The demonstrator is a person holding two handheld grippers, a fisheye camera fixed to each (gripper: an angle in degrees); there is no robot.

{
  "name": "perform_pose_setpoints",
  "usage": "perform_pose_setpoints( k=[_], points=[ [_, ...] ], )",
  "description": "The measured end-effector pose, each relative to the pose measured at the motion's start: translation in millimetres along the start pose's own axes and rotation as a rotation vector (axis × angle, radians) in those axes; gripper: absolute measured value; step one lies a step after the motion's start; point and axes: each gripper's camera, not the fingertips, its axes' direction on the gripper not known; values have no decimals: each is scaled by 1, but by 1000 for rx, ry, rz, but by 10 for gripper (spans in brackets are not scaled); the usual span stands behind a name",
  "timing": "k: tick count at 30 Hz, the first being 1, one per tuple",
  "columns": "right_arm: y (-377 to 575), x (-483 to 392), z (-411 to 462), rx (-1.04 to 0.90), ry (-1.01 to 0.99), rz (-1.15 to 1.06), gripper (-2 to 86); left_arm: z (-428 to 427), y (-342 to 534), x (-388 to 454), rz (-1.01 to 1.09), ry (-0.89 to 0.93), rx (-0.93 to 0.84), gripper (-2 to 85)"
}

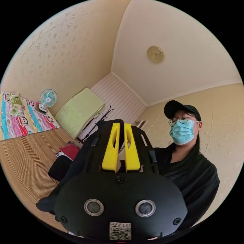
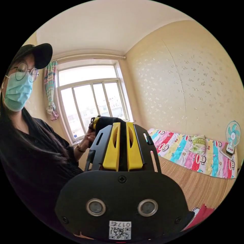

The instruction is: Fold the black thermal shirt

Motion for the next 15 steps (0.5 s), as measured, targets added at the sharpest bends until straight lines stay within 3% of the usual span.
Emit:
perform_pose_setpoints(
  k=[3, 10, 15],
  points=[
    [55, 21, -17, 25, -112, 60, 93, -2, -11, 13, 38, 20, -14, 27],
    [209, 71, 2, -95, -119, 393, 190, 13, -42, 67, 129, 12, -189, 32],
    [214, 129, 70, -104, -366, 519, 199, 9, -52, 100, 173, -14, -258, 34]
  ],
)
